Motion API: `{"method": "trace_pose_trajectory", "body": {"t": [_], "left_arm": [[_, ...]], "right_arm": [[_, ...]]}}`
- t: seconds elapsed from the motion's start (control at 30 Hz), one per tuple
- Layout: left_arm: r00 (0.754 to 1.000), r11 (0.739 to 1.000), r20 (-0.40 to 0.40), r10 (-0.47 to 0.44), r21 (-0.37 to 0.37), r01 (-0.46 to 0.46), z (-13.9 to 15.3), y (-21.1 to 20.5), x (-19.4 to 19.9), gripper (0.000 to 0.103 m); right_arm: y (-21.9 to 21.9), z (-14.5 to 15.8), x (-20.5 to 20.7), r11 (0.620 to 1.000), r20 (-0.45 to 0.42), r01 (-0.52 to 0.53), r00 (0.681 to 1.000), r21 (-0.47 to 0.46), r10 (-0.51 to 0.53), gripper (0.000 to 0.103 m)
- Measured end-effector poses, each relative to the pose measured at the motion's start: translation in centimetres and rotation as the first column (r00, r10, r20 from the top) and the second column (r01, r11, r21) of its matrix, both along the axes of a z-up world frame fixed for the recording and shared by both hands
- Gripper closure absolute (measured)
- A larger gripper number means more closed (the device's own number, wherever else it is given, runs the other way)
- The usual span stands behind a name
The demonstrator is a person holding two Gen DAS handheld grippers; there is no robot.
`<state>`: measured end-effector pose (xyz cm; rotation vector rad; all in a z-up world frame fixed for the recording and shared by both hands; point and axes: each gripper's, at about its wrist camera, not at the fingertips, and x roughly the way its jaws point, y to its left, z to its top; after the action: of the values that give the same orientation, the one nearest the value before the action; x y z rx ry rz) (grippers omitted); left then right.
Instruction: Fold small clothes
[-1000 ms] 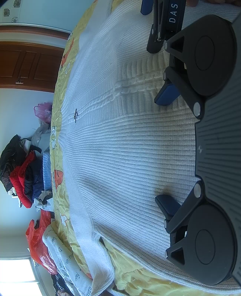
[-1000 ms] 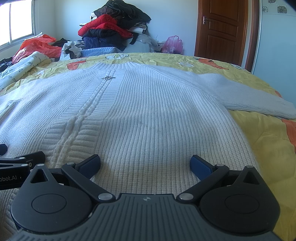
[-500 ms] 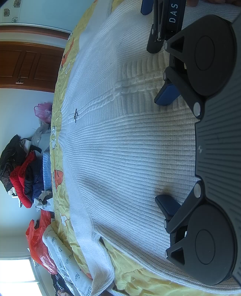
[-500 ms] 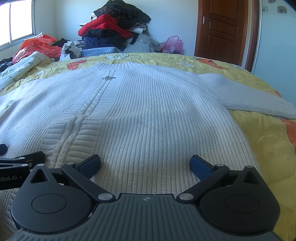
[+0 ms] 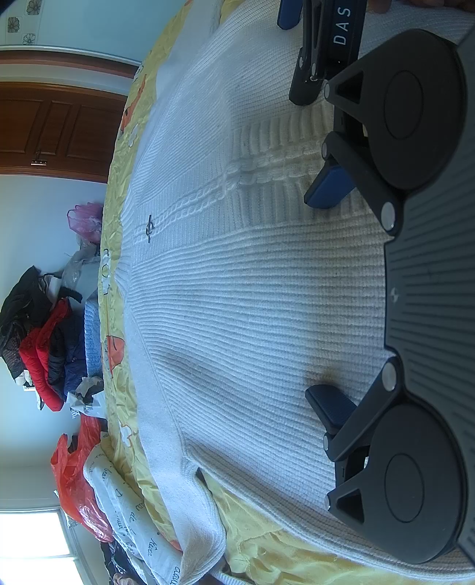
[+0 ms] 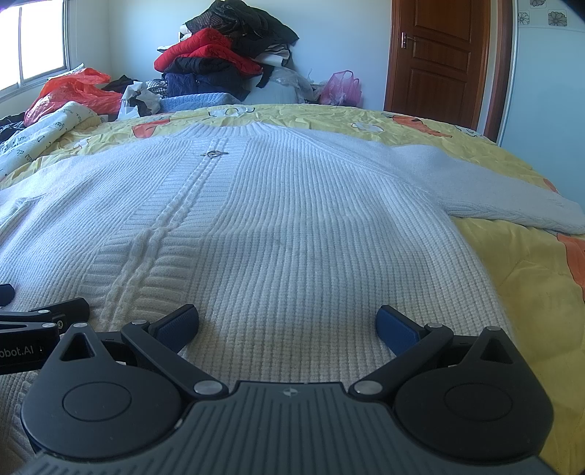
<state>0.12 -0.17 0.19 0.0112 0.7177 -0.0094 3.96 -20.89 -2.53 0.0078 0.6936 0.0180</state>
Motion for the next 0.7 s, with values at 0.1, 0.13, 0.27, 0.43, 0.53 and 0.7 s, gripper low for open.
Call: {"method": "trace_pose_trajectory", "body": {"t": [0.1, 0.13, 0.27, 0.43, 0.53, 0.7], "left_arm": [[1.000, 1.000, 0.000, 0.000, 0.000, 0.000, 0.0, 0.0, 0.0, 0.000], [1.000, 1.000, 0.000, 0.000, 0.000, 0.000, 0.0, 0.0, 0.0, 0.000], [1.000, 1.000, -0.001, 0.000, 0.002, 0.000, 0.0, 0.0, 0.0, 0.000], [1.000, 1.000, -0.008, 0.000, 0.014, 0.000, 0.2, -0.1, 0.6, 0.000], [1.000, 1.000, -0.008, -0.011, 0.007, 0.011, 0.5, -0.4, 1.4, 0.000], [1.000, 1.000, -0.011, -0.015, -0.011, 0.015, 0.9, -1.1, 3.5, 0.000]], "right_arm": [[0.0, 0.0, 0.0, 1.000, 0.000, 0.000, 1.000, 0.000, 0.000, 0.000], [0.0, 0.0, 0.0, 1.000, 0.000, 0.000, 1.000, 0.000, 0.000, 0.000], [0.0, 0.0, 0.0, 1.000, -0.002, -0.001, 1.000, 0.002, 0.001, 0.000], [-0.1, 0.0, 0.6, 1.000, -0.014, -0.013, 1.000, 0.006, 0.014, 0.000], [-0.3, 0.4, 0.6, 1.000, -0.019, -0.026, 0.999, 0.014, 0.026, 0.001], [-1.6, 1.4, 2.0, 0.999, 0.008, -0.040, 0.999, 0.014, 0.040, 0.000]]}}
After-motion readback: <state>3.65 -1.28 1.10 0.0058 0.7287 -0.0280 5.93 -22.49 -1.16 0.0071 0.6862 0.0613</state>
